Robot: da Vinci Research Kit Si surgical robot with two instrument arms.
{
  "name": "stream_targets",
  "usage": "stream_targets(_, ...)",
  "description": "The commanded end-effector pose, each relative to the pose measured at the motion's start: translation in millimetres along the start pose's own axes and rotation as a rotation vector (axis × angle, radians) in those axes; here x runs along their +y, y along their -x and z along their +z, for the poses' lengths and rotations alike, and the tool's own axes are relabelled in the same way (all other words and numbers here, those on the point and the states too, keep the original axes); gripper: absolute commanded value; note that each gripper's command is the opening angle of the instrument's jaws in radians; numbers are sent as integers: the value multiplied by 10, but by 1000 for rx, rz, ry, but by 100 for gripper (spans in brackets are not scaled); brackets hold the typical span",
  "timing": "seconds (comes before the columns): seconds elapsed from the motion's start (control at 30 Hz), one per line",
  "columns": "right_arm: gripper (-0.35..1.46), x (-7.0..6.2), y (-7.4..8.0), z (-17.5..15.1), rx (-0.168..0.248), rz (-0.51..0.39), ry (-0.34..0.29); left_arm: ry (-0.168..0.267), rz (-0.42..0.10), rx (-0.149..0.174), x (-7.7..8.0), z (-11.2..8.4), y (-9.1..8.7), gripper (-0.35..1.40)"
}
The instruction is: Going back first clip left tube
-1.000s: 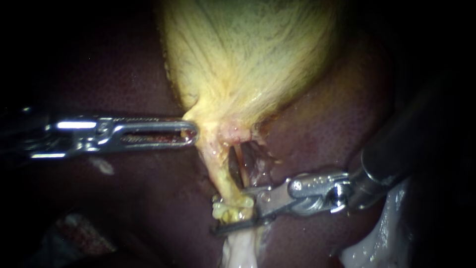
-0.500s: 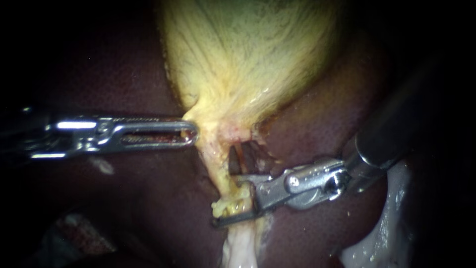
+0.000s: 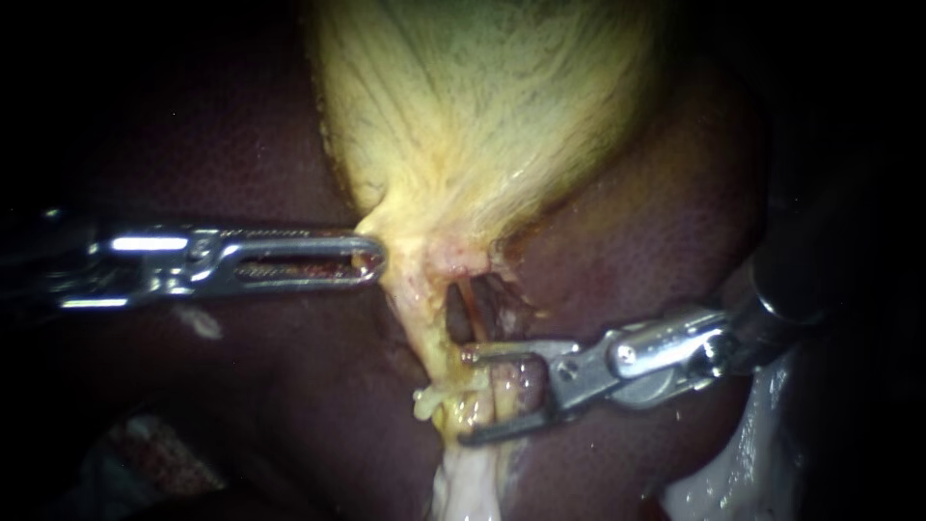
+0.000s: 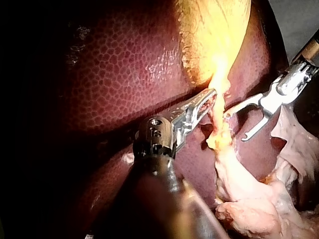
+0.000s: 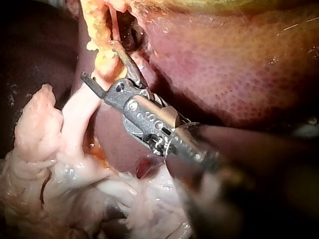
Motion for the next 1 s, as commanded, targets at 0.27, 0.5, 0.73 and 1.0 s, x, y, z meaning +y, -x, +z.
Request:
stream_targets(0.27, 60, 9, -13, -58, -7, 14, 81, 0, 1, 0, 2, 1, -1, -35)
stream_targets(0.5, 60, 8, -20, -85, 2, -15, 89, -1, 2, -1, 2, 5, -4, -35)
stream_targets(0.73, 60, 7, -30, -92, 17, -42, 92, -6, 6, -2, 7, 16, -10, -35)
stream_targets(1.0, 60, 5, -27, -98, 17, -50, 89, -4, 17, 17, 22, 44, -21, -35)
